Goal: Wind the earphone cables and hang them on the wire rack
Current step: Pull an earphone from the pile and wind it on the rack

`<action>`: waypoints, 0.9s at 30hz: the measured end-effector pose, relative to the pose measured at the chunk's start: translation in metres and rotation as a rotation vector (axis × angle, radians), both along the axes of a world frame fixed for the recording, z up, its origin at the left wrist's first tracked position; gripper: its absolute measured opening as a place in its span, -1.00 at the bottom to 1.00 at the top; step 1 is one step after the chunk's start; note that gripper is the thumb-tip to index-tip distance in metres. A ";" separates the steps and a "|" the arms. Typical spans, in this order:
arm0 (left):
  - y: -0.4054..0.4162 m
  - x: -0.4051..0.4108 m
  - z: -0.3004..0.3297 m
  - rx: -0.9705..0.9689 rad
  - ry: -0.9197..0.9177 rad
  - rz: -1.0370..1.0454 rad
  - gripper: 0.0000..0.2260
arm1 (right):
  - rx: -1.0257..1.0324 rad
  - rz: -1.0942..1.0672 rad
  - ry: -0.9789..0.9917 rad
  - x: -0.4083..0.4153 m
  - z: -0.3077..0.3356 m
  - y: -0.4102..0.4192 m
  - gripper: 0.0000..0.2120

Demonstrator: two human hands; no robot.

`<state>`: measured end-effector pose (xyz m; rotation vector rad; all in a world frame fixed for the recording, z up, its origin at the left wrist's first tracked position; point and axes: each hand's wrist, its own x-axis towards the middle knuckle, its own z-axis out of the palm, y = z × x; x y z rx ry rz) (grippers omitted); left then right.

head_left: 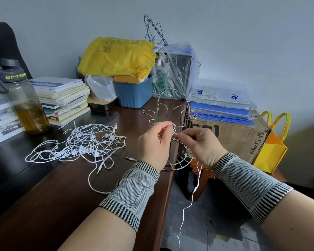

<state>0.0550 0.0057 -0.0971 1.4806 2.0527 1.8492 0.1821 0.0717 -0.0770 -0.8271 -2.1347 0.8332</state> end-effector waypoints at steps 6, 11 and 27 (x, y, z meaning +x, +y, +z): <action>0.001 0.002 -0.003 0.021 -0.040 -0.040 -0.83 | 0.044 -0.005 -0.047 -0.001 -0.004 0.004 -0.81; 0.005 0.002 -0.003 0.031 -0.138 -0.043 -0.86 | -0.121 -0.012 0.083 -0.005 0.000 0.005 -0.85; 0.006 0.009 0.002 -0.010 -0.423 -0.144 -0.89 | -0.323 0.005 0.239 -0.007 -0.002 0.005 -0.78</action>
